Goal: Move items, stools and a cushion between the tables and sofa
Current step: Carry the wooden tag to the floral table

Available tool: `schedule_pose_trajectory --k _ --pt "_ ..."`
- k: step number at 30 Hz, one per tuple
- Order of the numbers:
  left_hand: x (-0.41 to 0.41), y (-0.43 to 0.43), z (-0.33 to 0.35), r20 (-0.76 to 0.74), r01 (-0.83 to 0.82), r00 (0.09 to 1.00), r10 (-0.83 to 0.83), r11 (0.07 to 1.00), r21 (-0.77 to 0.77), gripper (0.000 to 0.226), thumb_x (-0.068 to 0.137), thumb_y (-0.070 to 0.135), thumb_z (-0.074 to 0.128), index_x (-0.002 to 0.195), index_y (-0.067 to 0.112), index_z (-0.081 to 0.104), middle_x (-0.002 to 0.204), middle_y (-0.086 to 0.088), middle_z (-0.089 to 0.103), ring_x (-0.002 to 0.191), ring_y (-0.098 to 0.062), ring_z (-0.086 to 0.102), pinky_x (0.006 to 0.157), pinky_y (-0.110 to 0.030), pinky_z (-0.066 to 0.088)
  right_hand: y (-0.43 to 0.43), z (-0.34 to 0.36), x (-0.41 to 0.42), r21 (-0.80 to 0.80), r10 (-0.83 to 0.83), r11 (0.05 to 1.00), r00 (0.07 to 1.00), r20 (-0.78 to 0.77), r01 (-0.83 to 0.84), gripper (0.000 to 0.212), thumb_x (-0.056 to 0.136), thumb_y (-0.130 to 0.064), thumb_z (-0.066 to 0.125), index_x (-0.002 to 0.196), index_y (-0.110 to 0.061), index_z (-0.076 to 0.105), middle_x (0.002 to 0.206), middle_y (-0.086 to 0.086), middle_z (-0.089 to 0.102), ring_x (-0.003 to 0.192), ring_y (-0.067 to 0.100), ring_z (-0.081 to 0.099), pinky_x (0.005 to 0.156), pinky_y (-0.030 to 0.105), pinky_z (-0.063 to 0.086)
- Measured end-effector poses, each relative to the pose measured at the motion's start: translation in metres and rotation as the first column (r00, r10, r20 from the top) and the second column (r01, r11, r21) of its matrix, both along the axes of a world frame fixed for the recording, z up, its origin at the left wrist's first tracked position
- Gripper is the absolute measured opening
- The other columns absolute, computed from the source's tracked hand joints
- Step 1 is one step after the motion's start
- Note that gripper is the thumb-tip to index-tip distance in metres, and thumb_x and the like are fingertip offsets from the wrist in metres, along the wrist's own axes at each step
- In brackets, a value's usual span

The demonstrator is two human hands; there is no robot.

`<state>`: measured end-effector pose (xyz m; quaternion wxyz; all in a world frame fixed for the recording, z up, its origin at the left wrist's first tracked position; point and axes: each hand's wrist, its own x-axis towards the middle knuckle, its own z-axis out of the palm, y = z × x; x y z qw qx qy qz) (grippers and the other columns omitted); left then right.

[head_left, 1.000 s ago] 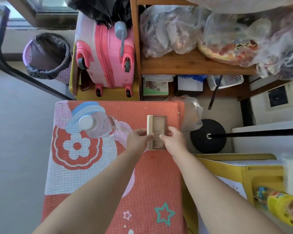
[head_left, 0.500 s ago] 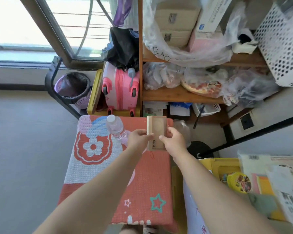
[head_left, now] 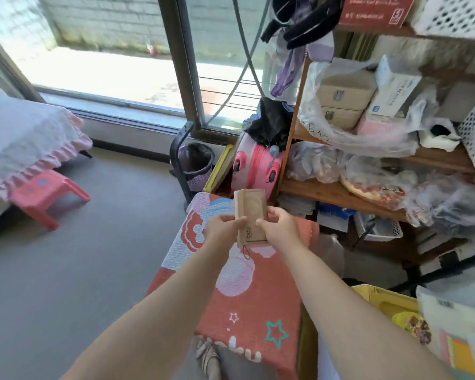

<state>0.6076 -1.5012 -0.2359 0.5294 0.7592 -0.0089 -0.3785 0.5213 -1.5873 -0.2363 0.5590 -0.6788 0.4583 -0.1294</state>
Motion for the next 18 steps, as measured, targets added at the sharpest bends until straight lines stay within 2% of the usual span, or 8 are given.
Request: schedule_pose_trajectory --k 3,7,10,14,18 --pt "0.014 0.034 0.012 0.014 -0.113 0.993 0.114 0.992 -0.055 0.035 0.079 0.014 0.071 0.110 -0.001 0.064 0.097 -0.020 0.070 0.086 -0.031 0.068 0.087 -0.048 0.055 0.025 0.011 0.023 0.018 0.086 0.996 0.995 0.045 -0.086 0.043 0.084 -0.011 0.060 0.127 -0.012 0.053 0.090 -0.006 0.058 0.084 0.016 0.058 0.069 0.029 0.049" --pt "0.033 0.079 0.020 0.049 -0.249 0.966 0.254 0.965 -0.080 0.032 0.079 0.012 0.072 0.104 -0.005 0.063 0.104 -0.023 0.069 0.096 -0.035 0.067 0.087 -0.047 0.055 0.063 0.022 0.055 0.050 0.209 0.976 0.975 0.079 -0.214 0.045 0.083 -0.009 0.059 0.128 -0.012 0.052 0.104 0.010 0.065 0.093 0.025 0.063 0.085 0.042 0.054" --pt "0.049 0.121 0.026 0.050 -0.344 0.935 0.350 0.934 -0.096 0.029 0.080 0.012 0.071 0.103 -0.002 0.061 0.105 -0.022 0.068 0.096 -0.033 0.067 0.088 -0.049 0.054 0.097 0.023 0.084 0.079 0.291 0.951 0.954 0.076 -0.297 0.046 0.082 -0.008 0.060 0.127 -0.011 0.052 0.106 0.013 0.066 0.096 0.029 0.064 0.087 0.047 0.053" --pt "0.072 0.185 0.030 0.038 -0.483 0.871 0.490 0.867 -0.123 0.020 0.080 0.010 0.070 0.097 0.005 0.059 0.106 -0.022 0.068 0.097 -0.035 0.067 0.088 -0.051 0.053 0.154 0.025 0.124 0.115 0.400 0.904 0.910 0.107 -0.411 0.041 0.082 -0.004 0.061 0.122 -0.010 0.055 0.085 0.002 0.062 0.079 0.020 0.064 0.074 0.036 0.054" --pt "0.101 0.261 0.036 0.062 -0.596 0.794 0.605 0.794 -0.124 0.016 0.080 0.010 0.070 0.091 0.008 0.059 0.105 -0.020 0.068 0.097 -0.034 0.067 0.089 -0.049 0.054 0.226 0.027 0.168 0.129 0.509 0.842 0.851 0.128 -0.523 0.040 0.082 -0.005 0.061 0.122 -0.010 0.056 0.081 -0.003 0.061 0.072 0.014 0.062 0.066 0.030 0.052"
